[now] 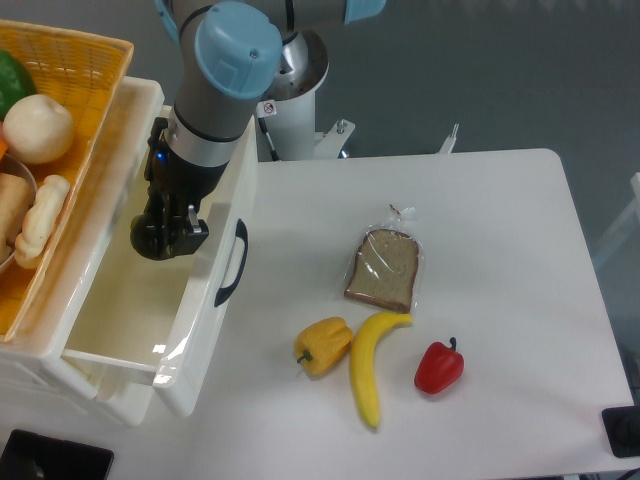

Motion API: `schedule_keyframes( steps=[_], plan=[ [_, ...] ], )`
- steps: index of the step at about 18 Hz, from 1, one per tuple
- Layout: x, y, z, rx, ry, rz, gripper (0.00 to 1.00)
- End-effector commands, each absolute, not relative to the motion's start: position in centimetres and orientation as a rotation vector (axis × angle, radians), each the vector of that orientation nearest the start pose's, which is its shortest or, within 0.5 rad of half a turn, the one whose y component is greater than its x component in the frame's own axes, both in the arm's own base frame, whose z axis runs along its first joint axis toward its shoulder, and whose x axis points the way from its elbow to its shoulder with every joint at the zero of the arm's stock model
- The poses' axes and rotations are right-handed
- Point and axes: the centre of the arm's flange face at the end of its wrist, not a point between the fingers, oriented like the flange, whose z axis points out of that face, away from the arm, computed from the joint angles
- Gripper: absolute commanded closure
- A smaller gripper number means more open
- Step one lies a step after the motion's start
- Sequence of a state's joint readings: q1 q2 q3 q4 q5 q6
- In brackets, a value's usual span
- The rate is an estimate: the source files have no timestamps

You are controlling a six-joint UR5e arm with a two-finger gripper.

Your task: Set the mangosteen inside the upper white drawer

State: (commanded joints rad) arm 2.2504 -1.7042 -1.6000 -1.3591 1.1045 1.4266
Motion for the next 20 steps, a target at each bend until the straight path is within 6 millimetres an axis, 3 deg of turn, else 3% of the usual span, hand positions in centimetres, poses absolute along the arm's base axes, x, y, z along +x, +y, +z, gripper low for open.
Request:
schedule_keyframes(
  steps=[4, 12, 17, 18, 20],
  plan=[
    [-20.3, 54.3, 43.3, -2.507, 1.007, -0.268, 0.41],
    [-20.3, 54.2, 45.1, -2.499, 0.997, -0.235, 0.04],
    [-21.0, 54.0, 46.8, -2.515, 0.917, -0.213, 0.01],
    [-21.8, 53.9, 47.6, -2.522, 0.870, -0.199, 0.00],
    [-25.2, 52.8, 49.6, -2.546, 0.723, -0.153, 0.00]
  ],
)
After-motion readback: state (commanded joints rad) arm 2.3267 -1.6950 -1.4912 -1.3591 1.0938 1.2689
